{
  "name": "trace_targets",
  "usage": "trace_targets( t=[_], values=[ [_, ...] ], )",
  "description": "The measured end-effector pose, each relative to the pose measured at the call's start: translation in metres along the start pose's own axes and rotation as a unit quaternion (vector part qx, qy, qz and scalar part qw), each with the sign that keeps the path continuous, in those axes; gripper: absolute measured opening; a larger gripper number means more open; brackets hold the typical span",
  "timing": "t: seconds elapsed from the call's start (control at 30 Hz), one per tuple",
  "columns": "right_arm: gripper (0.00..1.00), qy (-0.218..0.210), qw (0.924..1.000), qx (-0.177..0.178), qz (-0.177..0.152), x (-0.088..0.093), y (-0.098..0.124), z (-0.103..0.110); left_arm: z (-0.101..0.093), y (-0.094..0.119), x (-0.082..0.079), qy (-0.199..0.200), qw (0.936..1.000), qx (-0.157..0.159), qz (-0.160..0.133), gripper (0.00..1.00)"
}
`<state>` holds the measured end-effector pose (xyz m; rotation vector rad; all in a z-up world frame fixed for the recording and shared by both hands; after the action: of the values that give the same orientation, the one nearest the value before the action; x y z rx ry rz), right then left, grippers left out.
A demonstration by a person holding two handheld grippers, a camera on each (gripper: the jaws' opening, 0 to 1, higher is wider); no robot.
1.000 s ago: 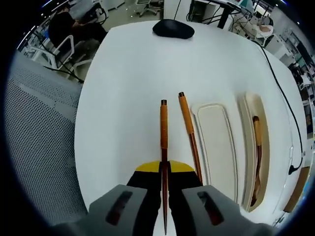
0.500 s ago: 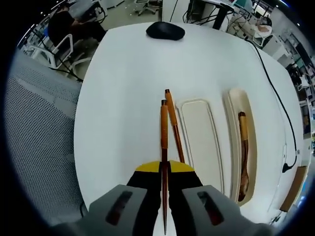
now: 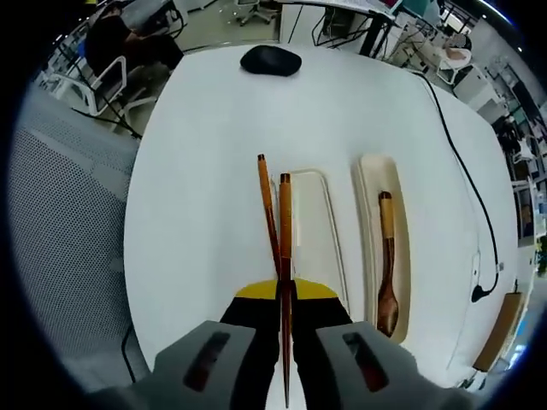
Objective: Arrange the utensils inside the cutlery case until each visible utensil rests in its matching compartment.
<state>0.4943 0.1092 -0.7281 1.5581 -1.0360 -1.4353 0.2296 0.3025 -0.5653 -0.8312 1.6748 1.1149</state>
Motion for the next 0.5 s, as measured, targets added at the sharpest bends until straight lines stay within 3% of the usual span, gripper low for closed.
trace_targets(
  t=[0.5],
  values=[
    [0.01,0.013,0.9999,0.009,-0.007,-0.003,0.020,-0.041,0.000,-0.003,0.001,0.000,0.9999,0.000,0.010,0.81]
  ],
)
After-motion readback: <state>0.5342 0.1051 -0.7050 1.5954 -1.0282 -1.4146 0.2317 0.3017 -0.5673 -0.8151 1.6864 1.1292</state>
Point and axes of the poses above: the point that each gripper's makers call its tool centre point, and the gripper's own axes: y roughly backward along the fingers, z roughly to its left, x roughly out of its underside, the point moved 4 cm from there along y, roughly backward along the fingers, and after that the axes turned 8 degrees about -z, right-handed, at the moved point
